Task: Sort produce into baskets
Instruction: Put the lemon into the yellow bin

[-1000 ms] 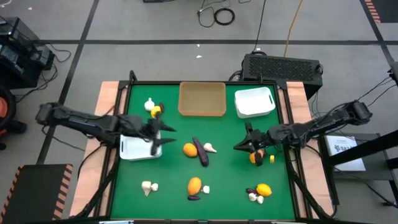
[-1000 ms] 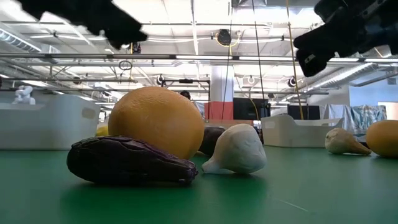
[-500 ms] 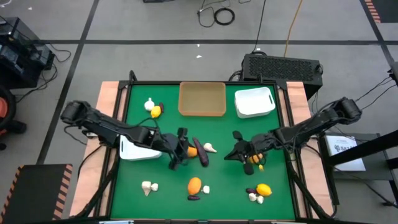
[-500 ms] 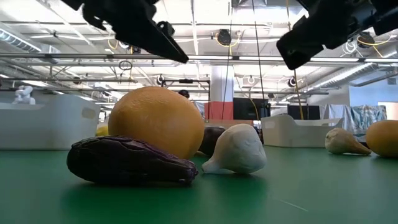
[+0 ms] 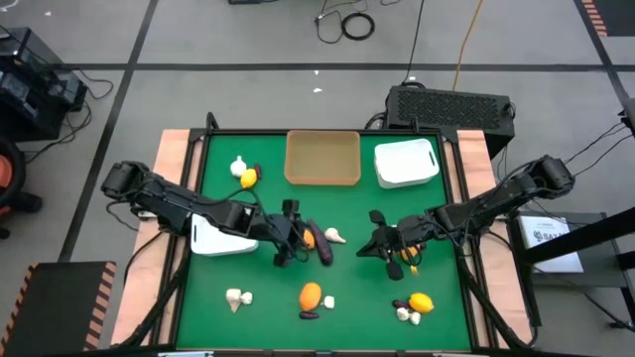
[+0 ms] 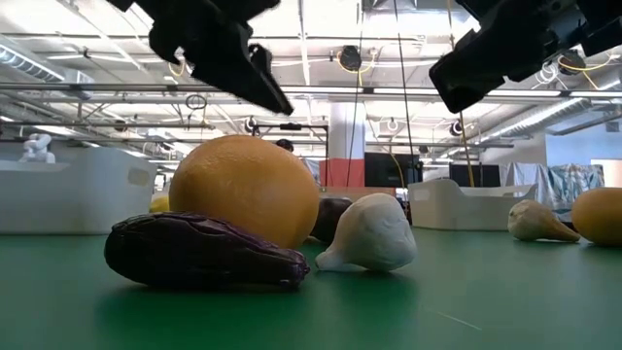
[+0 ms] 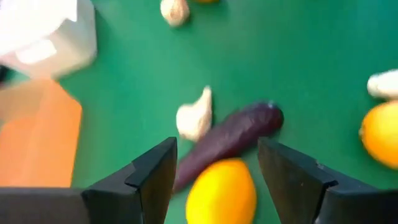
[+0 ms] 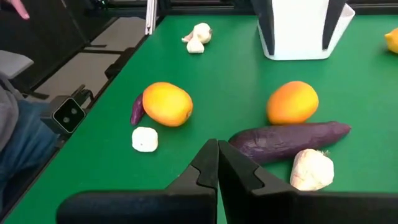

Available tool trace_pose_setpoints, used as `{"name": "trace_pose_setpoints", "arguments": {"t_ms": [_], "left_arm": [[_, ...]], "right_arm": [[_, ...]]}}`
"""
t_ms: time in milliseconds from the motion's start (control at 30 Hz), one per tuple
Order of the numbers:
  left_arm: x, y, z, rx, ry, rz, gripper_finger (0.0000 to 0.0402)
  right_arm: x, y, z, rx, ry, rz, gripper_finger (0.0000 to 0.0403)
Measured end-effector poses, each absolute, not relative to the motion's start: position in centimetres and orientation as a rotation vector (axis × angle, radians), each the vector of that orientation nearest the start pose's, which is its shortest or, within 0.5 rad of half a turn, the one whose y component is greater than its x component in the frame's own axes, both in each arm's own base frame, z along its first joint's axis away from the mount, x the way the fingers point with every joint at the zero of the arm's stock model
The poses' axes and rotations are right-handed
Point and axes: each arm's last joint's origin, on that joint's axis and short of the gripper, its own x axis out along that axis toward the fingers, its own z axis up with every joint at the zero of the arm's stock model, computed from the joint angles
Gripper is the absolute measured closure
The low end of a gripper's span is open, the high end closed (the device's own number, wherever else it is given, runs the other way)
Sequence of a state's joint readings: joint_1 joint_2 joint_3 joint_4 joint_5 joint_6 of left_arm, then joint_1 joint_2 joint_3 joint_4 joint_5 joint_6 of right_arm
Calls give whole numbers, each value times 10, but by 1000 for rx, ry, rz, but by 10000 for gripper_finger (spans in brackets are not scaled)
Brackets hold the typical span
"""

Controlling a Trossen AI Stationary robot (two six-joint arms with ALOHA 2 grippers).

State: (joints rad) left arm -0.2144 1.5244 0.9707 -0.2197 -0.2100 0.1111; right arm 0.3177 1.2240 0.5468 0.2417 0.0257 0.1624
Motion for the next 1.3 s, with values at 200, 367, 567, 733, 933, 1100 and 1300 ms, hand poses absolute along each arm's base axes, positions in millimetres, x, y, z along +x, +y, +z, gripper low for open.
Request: {"name": "trace_pose_setpoints", "arguments": {"t_ms": [200,367,567,733,933,1100,1300], "left_arm": [[327,-54,227,216,897,-28,171],[339,-54,213,246,963,-76,171],[339,-56,205,348,1003,-158,171],[338,-54,204,343,1018,-164,171],[344,-54,208,354,948,-116,171],[344,-56,209,324,939,-69,171],[344,-56,205,322,957,-71,171]], "right_arm": [[235,76,205,66,444,254,403],[235,76,205,64,443,251,403],[234,76,204,63,451,250,403],[234,76,204,63,458,249,403],[234,76,204,64,458,249,403],[234,76,204,65,458,248,403],[234,76,204,65,457,248,403]]}}
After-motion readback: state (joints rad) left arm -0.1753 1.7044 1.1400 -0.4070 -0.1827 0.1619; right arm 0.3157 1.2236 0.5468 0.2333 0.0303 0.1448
